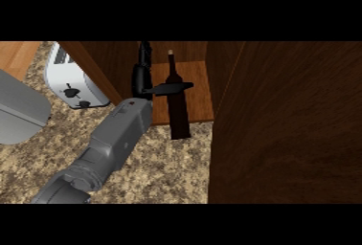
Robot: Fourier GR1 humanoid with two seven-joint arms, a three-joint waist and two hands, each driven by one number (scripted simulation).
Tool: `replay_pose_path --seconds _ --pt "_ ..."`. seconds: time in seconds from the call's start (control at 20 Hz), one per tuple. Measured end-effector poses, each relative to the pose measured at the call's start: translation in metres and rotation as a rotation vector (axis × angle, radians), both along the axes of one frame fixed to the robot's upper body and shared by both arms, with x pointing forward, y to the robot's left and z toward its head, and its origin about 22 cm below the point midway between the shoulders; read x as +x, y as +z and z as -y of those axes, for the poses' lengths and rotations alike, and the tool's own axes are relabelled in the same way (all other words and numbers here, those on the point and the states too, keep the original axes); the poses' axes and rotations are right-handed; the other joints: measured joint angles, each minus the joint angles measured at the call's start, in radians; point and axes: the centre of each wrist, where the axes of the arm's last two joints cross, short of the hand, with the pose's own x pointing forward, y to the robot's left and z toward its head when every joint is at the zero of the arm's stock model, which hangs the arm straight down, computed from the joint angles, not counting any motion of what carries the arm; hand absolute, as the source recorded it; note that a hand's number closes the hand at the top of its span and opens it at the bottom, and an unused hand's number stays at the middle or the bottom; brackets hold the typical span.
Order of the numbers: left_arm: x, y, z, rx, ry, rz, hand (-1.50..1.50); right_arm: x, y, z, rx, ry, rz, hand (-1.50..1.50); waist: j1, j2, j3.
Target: Pick up the wine, place it into the cabinet and close the cabinet
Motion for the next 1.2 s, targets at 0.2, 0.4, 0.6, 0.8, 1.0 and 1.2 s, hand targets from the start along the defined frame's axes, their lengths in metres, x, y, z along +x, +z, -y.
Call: replay_pose_path --seconds 0.2,0.4,0.6,0.8,1.0,1.2 --pt "0.0 0.001 0.001 -0.025 -0.02 -0.004 -1.5 0.0 0.0 -0.001 -0.004 -0.005 -0.01 -1.5 0.002 0.0 -0.003" --pt "0.0 0.001 0.001 -0.067 -0.039 0.002 -1.5 -0.002 -0.004 0.0 -0.003 -0.008 -0.013 -1.5 0.001 -0.003 -0.003" --pt "-0.001 0.001 0.001 -0.096 -0.048 0.006 -1.5 -0.002 -0.001 -0.002 -0.004 -0.003 -0.018 -1.5 0.0 -0.006 -0.003" --pt "-0.004 -0.002 0.002 -0.119 -0.054 0.014 -1.5 -0.001 0.002 -0.003 -0.003 -0.005 -0.018 -1.5 0.002 -0.012 -0.002" --pt "-0.019 -0.02 -0.002 -0.135 -0.046 -0.006 -1.5 -0.001 0.0 -0.002 -0.004 -0.012 -0.023 -1.5 0.01 -0.019 -0.001" --pt "-0.04 -0.035 0.005 -0.148 -0.054 -0.03 -1.5 -0.002 0.0 -0.004 0.01 -0.016 -0.028 -1.5 0.028 -0.023 -0.001"
